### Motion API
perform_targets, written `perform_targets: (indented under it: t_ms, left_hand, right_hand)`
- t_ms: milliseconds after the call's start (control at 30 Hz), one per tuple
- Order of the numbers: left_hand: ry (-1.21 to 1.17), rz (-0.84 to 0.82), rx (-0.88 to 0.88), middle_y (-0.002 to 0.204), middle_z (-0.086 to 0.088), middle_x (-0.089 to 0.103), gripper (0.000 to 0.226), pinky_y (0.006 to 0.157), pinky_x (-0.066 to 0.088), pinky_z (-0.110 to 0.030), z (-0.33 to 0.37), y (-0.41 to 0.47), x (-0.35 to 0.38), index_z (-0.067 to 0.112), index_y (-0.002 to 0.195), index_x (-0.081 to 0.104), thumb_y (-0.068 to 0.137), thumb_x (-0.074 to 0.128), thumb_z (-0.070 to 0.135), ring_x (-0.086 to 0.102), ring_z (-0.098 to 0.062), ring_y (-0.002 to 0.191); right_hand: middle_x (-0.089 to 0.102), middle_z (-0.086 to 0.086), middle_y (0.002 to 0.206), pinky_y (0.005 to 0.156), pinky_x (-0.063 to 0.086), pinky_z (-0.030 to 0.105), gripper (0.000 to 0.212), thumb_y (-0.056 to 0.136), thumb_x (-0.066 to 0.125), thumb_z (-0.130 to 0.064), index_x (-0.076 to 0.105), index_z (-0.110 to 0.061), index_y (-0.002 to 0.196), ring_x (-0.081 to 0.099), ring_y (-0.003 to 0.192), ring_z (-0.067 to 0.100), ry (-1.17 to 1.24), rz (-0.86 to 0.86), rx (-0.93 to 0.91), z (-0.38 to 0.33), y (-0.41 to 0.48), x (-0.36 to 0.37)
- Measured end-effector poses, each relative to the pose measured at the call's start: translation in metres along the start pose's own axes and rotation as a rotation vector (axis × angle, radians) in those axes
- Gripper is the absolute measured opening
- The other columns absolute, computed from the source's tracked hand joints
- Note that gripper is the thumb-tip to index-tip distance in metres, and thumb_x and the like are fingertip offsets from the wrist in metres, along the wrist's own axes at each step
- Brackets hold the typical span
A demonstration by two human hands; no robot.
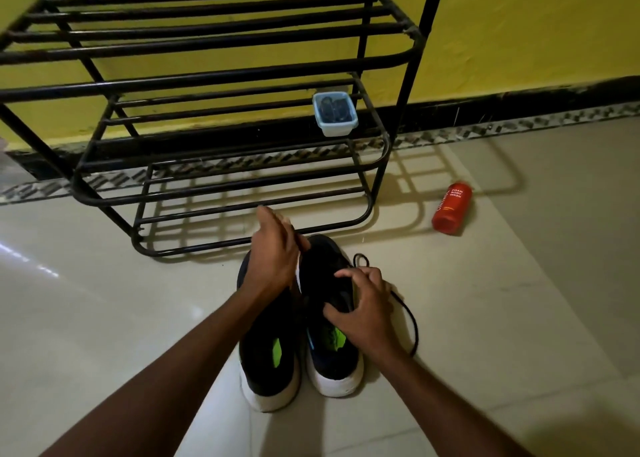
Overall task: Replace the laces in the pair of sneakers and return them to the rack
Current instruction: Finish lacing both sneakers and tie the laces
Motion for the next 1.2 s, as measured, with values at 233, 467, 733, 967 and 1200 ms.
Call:
perform_targets:
  t_ms: [233, 467, 733, 967, 1200]
  left_hand:
    - [1.128, -0.379, 0.264, 0.117, -0.007, 0.045, 0.034, 0.076, 0.05, -0.037, -0.019, 0.012, 0.002, 0.023, 0.12, 0.062, 0.092, 0.065, 0.043, 0.051, -0.026, 0.108]
    - [-0.276, -0.148, -0.014, 0.083, -0.007, 0.066, 0.037, 0.081, 0.055, -0.043, 0.014, 0.01, -0.04, 0.006, 0.087, 0.058, 0.108, 0.041, 0.031, 0.066, -0.026, 0.084]
    - [1.227, -0.356, 0.154, 0.133, -0.015, 0.048, 0.05, 0.079, 0.054, -0.042, 0.048, -0.008, -0.032, 0.023, 0.138, 0.047, 0.094, 0.064, 0.043, 0.052, -0.031, 0.118]
    - [0.96, -0.461, 0.109, 0.123, -0.005, 0.044, 0.026, 0.105, 0.031, -0.057, 0.058, -0.019, -0.028, 0.022, 0.094, 0.063, 0.097, 0.058, 0.047, 0.041, -0.025, 0.125]
    - [0.449, -0.25, 0.214, 0.095, 0.005, 0.055, 0.036, 0.089, 0.049, -0.046, 0.085, -0.02, -0.034, 0.019, 0.079, 0.065, 0.096, 0.058, 0.05, 0.055, -0.011, 0.091]
  right_hand:
    - [0.047, -0.008, 0.109, 0.083, 0.044, 0.039, 0.042, 0.066, 0.081, -0.033, 0.06, -0.033, 0.102, 0.047, 0.105, 0.021, -0.085, 0.081, -0.033, -0.003, -0.004, -0.008]
    - [0.049, -0.005, 0.109, 0.084, 0.045, 0.041, 0.035, 0.071, 0.08, -0.031, 0.062, -0.03, 0.101, 0.046, 0.106, 0.023, -0.183, 0.085, -0.035, -0.002, -0.006, -0.004]
    - [0.054, -0.001, 0.11, 0.086, 0.04, 0.045, 0.034, 0.069, 0.08, -0.027, 0.065, -0.024, 0.099, 0.044, 0.111, 0.028, -0.411, 0.117, -0.039, -0.007, -0.011, -0.003]
    - [0.055, -0.007, 0.11, 0.086, 0.043, 0.048, 0.043, 0.095, 0.039, -0.062, 0.064, -0.028, 0.102, 0.043, 0.107, 0.02, -0.2, 0.163, -0.108, -0.012, -0.004, -0.021]
    - [0.028, -0.001, 0.145, 0.106, 0.026, 0.046, 0.013, 0.09, 0.06, -0.024, 0.065, -0.029, 0.1, 0.018, 0.132, 0.027, -0.554, -0.244, 0.104, 0.037, 0.034, -0.007]
Point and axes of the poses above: each hand's wrist, its own y-axis towards the middle knuckle, its own x-axis out of the palm, z = x × y, the point moved 10 cm from there along y, towards the middle knuckle
